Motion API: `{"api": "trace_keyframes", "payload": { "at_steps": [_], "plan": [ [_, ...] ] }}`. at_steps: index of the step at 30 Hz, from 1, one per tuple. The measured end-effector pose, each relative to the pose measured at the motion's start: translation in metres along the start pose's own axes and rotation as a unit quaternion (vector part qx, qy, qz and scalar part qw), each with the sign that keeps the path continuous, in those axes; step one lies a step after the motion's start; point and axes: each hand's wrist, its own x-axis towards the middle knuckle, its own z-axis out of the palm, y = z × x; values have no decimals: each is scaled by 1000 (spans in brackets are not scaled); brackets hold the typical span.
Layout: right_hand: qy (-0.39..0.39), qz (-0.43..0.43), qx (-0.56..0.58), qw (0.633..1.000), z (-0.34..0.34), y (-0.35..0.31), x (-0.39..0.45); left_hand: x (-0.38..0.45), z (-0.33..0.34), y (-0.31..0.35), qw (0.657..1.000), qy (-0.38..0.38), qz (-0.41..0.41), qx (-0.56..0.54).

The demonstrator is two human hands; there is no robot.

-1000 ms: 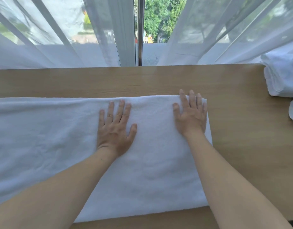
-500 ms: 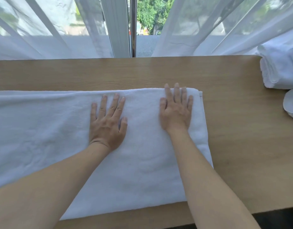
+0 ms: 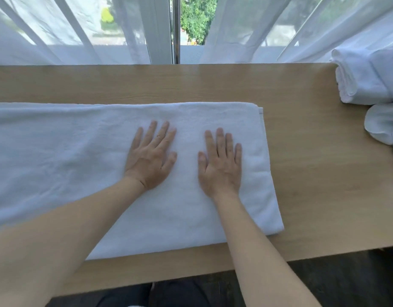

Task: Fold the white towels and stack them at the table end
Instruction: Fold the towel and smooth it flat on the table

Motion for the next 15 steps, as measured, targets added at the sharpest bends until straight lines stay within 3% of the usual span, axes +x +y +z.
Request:
{"api": "trace_keyframes", "payload": {
  "at_steps": [4, 11, 13, 15],
  "plan": [
    [24, 38, -8, 999, -9, 36, 23, -47, 26, 24, 998, -10, -36, 47],
    [59, 158, 13, 986, -15, 59, 15, -44, 35, 24, 997, 13, -34, 74],
    [88, 124, 43, 988, -17, 36, 1, -46, 36, 23, 996, 11, -36, 76],
    [86, 28, 58, 994, -8, 11, -29, -45, 36, 22, 996, 17, -38, 74]
  ]
}}
